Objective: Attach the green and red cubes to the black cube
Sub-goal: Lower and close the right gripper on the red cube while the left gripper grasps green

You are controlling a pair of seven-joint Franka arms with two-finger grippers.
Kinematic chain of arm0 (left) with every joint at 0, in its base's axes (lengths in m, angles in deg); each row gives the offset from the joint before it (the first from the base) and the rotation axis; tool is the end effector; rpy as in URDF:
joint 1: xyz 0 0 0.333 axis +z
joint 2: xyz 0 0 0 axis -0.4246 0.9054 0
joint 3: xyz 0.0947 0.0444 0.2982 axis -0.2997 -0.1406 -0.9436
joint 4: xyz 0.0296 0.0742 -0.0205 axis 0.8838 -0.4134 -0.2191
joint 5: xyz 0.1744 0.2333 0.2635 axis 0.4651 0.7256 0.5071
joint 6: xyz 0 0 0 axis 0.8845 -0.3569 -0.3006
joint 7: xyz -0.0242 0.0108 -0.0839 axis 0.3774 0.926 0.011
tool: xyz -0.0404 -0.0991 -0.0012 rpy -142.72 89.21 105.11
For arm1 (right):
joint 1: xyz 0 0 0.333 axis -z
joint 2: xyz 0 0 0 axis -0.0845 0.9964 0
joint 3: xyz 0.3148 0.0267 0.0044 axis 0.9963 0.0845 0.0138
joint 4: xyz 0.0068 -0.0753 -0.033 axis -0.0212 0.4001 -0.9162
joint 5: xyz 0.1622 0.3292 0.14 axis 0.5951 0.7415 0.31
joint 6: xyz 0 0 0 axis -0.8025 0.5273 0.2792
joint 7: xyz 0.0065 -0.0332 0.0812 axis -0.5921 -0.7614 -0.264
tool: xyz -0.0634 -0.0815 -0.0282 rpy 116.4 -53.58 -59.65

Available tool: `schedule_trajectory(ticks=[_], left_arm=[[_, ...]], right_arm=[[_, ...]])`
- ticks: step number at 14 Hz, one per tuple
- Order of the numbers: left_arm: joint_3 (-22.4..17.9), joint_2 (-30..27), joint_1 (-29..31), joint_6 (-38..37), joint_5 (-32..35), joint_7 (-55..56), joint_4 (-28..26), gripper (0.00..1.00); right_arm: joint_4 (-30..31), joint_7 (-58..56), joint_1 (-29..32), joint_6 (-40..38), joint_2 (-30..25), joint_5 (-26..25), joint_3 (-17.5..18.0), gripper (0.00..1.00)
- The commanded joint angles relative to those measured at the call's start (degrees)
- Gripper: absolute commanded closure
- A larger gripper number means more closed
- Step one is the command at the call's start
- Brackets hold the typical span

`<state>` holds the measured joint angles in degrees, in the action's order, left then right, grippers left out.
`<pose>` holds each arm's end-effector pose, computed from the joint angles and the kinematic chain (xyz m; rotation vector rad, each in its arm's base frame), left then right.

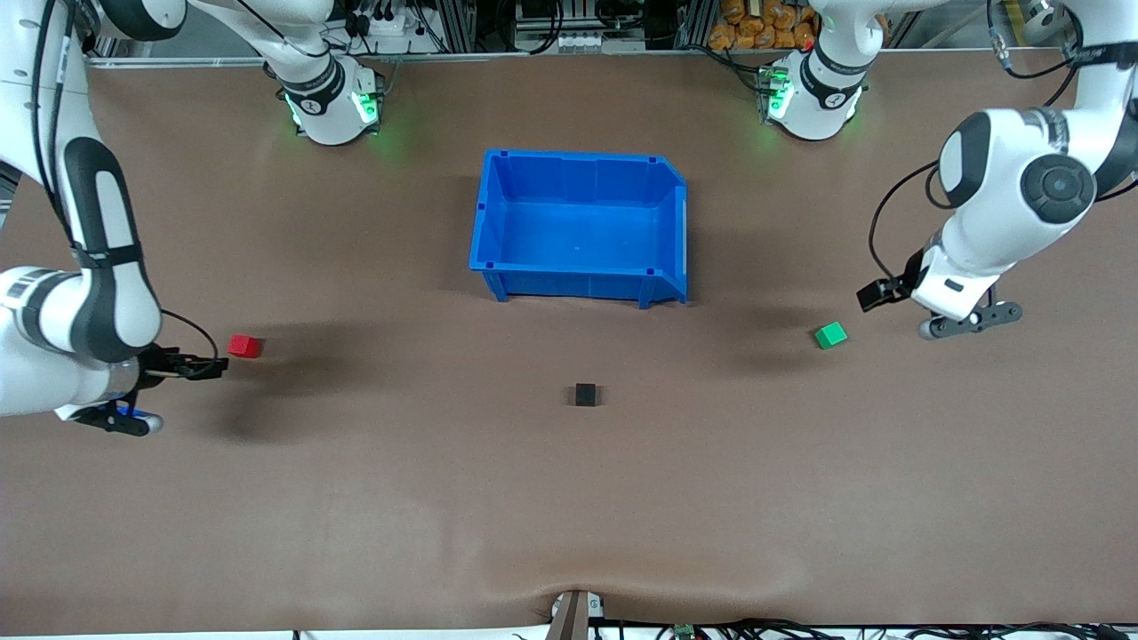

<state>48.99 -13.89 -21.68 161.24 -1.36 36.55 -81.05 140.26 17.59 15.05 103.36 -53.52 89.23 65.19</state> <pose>0.5434 -0.0364 0.3458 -3.0763 -0.3419 0.0015 0.6384 -0.1262 0.2434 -3.0382 0.3366 0.5640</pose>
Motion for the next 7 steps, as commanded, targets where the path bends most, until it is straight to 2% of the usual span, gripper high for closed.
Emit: schedule_trajectory(ticks=[1,4,5,7], left_arm=[[0.28,5.97,0.33,6.43,-0.81,5.23,0.28,0.09],[0.28,9.41,0.51,9.51,-0.81,6.92,-0.59,0.14],[0.28,10.11,0.6,10.39,-0.81,7.01,-1.29,0.14],[0.19,11.25,0.77,13.2,-0.81,7.97,-3.05,0.15]], right_arm=[[2.84,0.45,0.35,2.12,0.95,-0.38,0.32,0.0],[6.61,0.45,0.17,6.85,1.14,-0.47,0.32,0.02],[7.32,0.36,0.26,8.44,1.31,-1.16,0.32,0.08],[7.5,0.45,0.7,8.55,2.01,-2.75,0.32,0.47]])
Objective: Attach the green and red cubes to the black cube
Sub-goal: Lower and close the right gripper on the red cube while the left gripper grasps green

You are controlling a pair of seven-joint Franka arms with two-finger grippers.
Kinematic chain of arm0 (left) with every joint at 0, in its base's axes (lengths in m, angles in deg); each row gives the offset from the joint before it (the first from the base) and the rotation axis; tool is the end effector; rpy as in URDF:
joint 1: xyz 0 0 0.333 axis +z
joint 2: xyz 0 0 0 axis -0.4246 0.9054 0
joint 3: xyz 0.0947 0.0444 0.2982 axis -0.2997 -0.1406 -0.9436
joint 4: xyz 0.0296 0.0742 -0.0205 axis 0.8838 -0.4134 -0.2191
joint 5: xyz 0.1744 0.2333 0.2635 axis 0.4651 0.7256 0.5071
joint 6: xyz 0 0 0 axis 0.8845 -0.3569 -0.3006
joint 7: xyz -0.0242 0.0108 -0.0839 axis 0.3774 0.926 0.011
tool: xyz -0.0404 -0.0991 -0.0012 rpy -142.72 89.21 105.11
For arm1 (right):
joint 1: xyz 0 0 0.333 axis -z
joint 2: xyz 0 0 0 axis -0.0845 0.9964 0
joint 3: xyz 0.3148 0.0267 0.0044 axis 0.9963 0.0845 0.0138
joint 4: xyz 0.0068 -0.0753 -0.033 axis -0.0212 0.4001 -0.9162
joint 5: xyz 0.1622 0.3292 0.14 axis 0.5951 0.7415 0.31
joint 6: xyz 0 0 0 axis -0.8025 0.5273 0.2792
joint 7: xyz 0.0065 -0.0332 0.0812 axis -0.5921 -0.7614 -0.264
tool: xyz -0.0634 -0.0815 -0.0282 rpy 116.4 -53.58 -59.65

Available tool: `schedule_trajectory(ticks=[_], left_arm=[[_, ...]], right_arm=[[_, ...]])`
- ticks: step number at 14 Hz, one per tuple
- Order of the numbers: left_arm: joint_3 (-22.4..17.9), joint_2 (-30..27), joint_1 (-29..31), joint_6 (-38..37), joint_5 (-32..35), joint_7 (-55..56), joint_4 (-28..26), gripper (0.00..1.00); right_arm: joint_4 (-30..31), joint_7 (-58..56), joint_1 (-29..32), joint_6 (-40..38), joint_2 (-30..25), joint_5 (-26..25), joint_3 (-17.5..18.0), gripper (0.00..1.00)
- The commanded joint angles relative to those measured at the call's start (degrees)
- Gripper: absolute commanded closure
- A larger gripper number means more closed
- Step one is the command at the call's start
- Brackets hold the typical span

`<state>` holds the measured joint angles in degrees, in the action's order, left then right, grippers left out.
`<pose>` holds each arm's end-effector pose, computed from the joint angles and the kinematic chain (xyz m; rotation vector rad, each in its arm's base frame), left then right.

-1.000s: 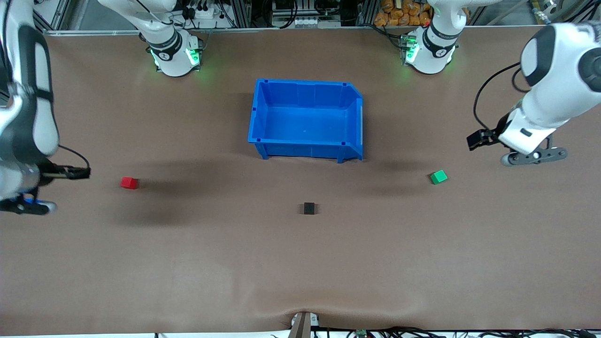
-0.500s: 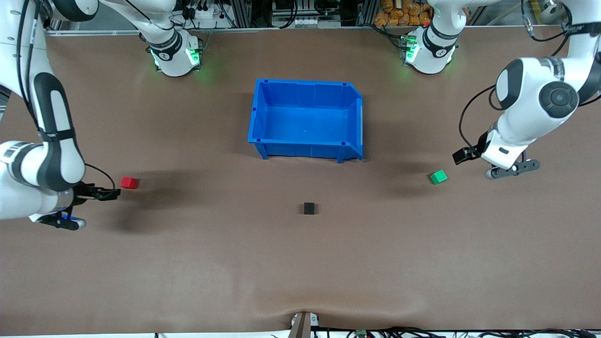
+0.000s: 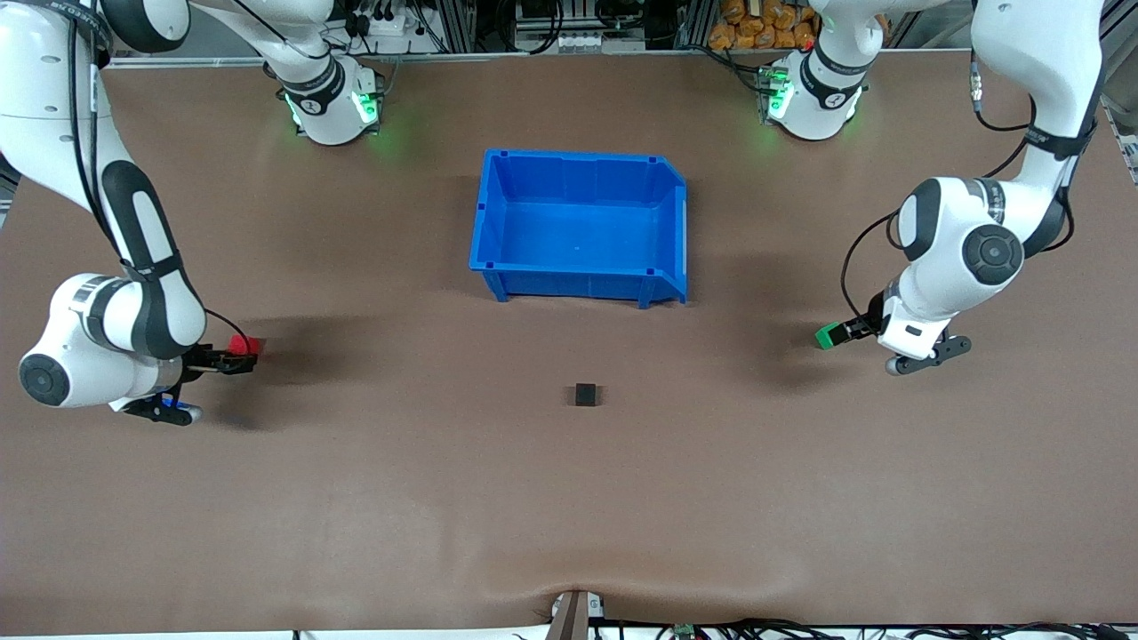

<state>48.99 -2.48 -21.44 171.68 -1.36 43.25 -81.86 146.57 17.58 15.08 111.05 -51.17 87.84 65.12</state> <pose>0.5513 -0.0372 0.2468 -3.0783 -0.5228 0.0554 0.6152 -0.1250 0.1806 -3.0546 0.3212 0.5967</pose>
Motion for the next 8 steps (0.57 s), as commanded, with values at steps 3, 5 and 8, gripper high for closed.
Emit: schedule_trajectory(ticks=[3,5,8], left_arm=[[0.19,2.21,0.45,6.47,-0.81,6.09,-3.21,0.18],[0.19,3.09,0.62,6.99,-0.81,6.19,-3.29,0.24],[0.19,3.89,0.62,7.17,-0.81,6.54,-3.21,0.33]], right_arm=[[1.03,1.51,0.14,-1.77,-0.34,-0.66,0.48,1.0],[0.76,2.21,0.4,-1.78,-0.34,-0.4,0.48,1.0],[-2.38,9.65,0.06,-4.57,-0.6,0.65,0.83,1.0]])
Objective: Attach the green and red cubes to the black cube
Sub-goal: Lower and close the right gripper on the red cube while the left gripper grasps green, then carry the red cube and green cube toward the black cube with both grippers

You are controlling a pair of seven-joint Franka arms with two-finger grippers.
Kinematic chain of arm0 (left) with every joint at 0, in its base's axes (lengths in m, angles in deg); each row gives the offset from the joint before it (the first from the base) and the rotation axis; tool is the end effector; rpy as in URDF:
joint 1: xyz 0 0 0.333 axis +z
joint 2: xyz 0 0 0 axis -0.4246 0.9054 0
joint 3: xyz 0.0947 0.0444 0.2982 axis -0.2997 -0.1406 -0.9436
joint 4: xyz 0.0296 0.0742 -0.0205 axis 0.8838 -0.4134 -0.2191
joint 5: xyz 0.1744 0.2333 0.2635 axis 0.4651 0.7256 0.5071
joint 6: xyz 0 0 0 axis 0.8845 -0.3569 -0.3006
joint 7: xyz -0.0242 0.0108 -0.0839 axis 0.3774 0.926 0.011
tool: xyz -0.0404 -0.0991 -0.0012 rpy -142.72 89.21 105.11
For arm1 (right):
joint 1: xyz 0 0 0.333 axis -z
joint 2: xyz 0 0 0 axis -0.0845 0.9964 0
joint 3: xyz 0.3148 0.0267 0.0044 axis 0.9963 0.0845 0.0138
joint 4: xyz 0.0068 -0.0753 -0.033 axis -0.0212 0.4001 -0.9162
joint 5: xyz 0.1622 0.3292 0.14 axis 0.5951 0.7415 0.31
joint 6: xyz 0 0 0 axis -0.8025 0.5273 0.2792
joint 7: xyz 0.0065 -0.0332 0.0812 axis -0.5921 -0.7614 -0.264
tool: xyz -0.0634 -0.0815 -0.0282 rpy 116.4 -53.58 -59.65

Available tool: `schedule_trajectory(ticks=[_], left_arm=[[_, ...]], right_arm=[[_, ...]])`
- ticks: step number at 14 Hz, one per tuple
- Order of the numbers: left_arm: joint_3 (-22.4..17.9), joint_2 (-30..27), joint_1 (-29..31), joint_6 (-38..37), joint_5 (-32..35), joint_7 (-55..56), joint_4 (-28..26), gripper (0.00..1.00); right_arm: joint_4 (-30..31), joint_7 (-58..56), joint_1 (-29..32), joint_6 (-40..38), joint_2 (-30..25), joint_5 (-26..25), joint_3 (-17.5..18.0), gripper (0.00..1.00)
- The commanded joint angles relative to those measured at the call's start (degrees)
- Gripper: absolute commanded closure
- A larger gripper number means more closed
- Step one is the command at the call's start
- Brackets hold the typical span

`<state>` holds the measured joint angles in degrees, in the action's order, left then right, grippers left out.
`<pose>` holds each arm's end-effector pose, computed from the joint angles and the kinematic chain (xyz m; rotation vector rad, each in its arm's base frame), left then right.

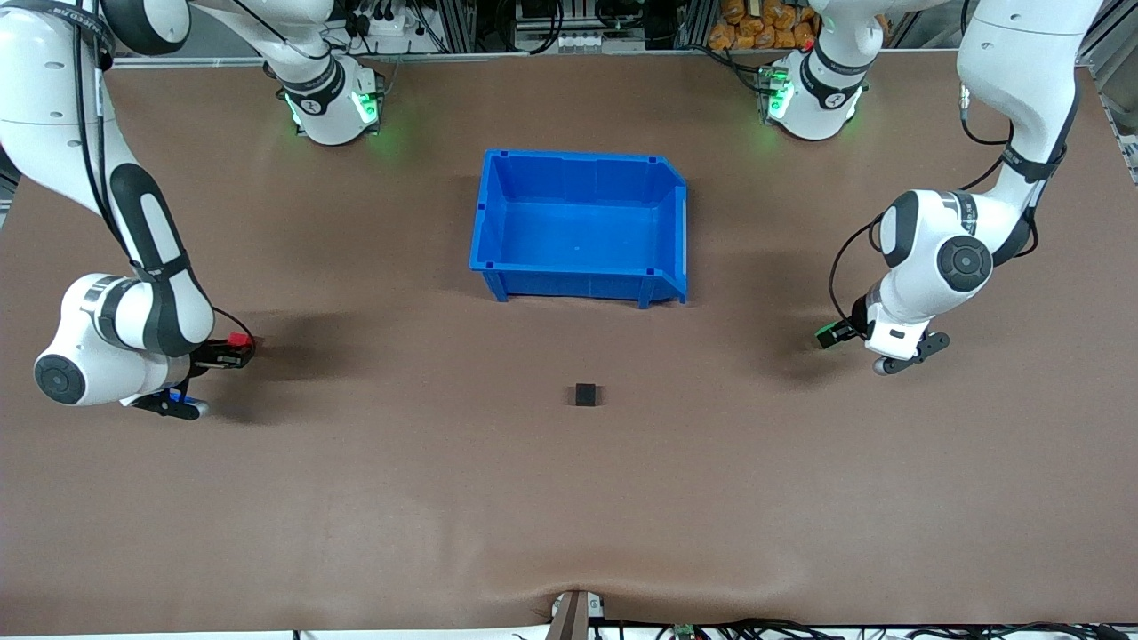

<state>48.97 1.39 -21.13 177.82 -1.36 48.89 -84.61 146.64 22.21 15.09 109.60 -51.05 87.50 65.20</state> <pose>0.5376 -0.0356 0.2016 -3.0577 -0.6810 0.0726 0.6112 -0.1239 0.1779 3.0380 -0.4375 -0.6427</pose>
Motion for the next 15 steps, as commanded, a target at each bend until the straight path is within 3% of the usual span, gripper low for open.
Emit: schedule_trajectory(ticks=[1,3,6,7,10,15], left_arm=[[0.21,0.37,0.31,1.11,-0.8,1.26,-0.37,0.38],[0.21,0.81,0.31,1.46,-0.8,1.96,-0.02,0.52],[0.29,1.16,0.23,1.46,-0.8,4.41,0.59,0.98],[0.29,1.08,-0.04,1.46,-0.8,5.9,0.86,1.0],[0.56,0.55,-0.39,1.46,-0.63,10.74,2.09,1.0],[2.23,0.81,-2.84,0.85,-0.72,26.53,6.65,1.0]], right_arm=[[-5.17,9.49,-0.22,-7.05,-0.72,4.21,0.93,1.0],[-11.06,19.84,-1.27,-14.45,-0.72,14.3,1.02,1.0],[-14.68,40.75,-5.21,-14.74,-0.63,24.61,1.1,1.0],[-15.73,47.52,-7.76,-13.61,-0.46,26.11,1.1,1.0],[-16.45,64.68,-15.05,-0.37,0.24,29.63,1.19,1.0],[-17.32,86.84,-25.25,18.27,5.15,30.35,1.19,1.0]])
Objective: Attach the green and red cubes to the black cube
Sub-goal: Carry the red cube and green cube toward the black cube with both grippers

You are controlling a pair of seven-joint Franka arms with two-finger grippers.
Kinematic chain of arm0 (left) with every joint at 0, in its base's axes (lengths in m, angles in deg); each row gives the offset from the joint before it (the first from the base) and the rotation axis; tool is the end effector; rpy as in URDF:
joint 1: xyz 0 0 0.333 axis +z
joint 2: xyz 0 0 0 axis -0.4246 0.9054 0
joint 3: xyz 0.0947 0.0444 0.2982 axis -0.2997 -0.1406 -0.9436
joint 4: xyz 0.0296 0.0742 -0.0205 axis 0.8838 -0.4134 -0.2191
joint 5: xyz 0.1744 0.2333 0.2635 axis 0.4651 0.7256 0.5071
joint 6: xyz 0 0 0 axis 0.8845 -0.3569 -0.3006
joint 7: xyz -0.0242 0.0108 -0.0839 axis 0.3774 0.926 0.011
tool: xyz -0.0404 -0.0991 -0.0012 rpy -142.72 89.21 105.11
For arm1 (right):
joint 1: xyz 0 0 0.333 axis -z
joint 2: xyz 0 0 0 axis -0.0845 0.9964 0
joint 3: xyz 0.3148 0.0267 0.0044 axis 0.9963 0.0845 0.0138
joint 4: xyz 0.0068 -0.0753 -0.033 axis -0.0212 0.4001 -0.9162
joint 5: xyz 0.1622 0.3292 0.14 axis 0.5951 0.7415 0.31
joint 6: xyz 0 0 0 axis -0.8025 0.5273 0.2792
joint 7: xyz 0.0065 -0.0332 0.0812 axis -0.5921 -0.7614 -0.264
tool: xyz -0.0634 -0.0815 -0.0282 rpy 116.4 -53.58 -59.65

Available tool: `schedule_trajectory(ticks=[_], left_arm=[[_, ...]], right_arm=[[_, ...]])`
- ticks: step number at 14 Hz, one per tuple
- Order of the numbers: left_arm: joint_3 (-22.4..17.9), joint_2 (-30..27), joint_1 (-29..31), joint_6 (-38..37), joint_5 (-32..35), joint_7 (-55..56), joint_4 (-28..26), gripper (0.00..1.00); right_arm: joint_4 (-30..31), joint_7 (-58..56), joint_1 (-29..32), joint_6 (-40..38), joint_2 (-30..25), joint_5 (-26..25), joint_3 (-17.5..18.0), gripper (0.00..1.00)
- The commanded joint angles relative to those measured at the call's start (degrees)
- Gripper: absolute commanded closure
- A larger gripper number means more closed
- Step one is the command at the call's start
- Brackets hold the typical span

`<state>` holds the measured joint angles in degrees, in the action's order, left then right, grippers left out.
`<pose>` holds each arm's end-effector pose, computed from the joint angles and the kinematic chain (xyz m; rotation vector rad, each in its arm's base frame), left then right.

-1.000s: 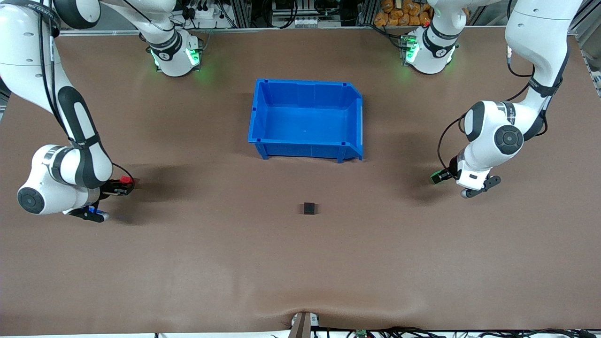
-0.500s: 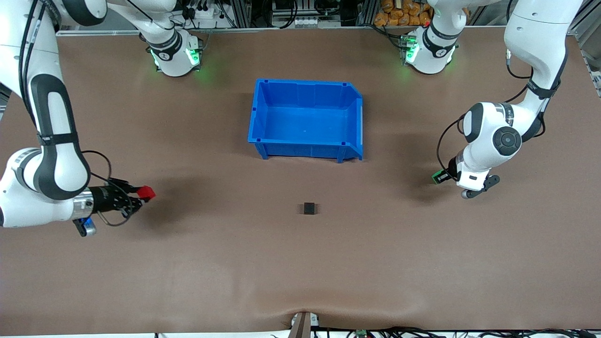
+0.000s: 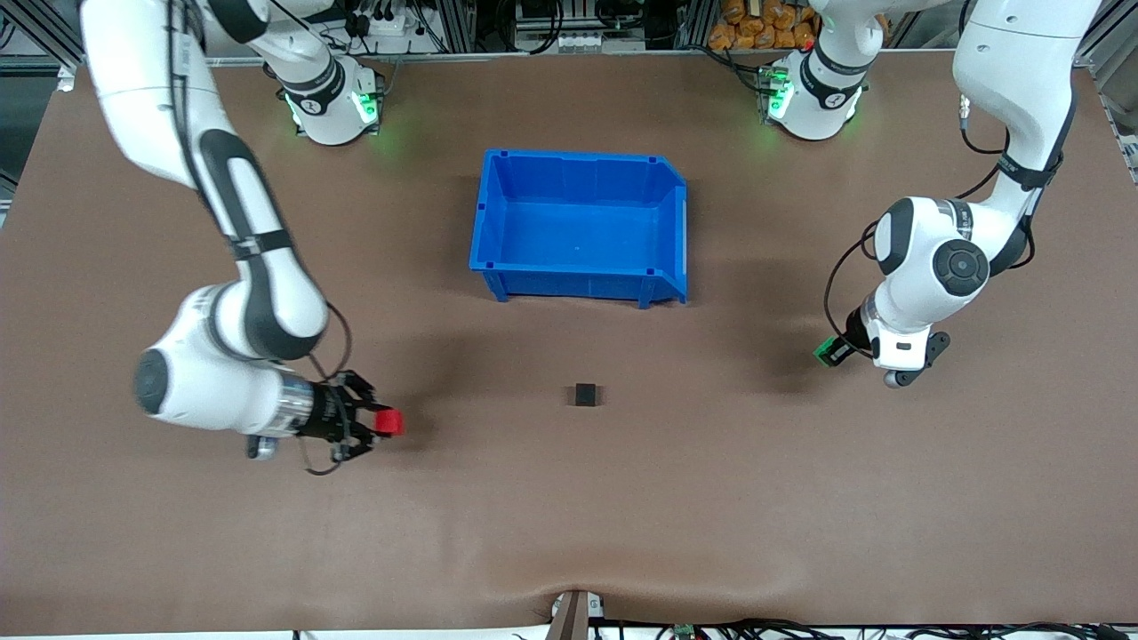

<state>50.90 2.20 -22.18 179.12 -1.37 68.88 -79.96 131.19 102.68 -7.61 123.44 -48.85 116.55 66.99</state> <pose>0.5672 -0.0658 0.2265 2.8922 1.1244 0.0474 0.7091 0.1794 0.2835 -1.9945 1.9722 0.3895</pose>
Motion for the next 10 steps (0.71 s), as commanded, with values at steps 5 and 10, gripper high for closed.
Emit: schedule_trajectory(ticks=[5,10], left_arm=[[0.3,2.45,-6.98,-0.71,-0.8,26.41,7.18,1.0],[0.21,6.85,-13.31,-2.73,-0.71,43.91,14.31,1.0]], right_arm=[[-7.32,18.44,-11.35,11.4,10.7,1.22,-0.59,1.0],[-7.42,21.97,-16.45,11.58,11.41,1.22,-0.59,1.0]])
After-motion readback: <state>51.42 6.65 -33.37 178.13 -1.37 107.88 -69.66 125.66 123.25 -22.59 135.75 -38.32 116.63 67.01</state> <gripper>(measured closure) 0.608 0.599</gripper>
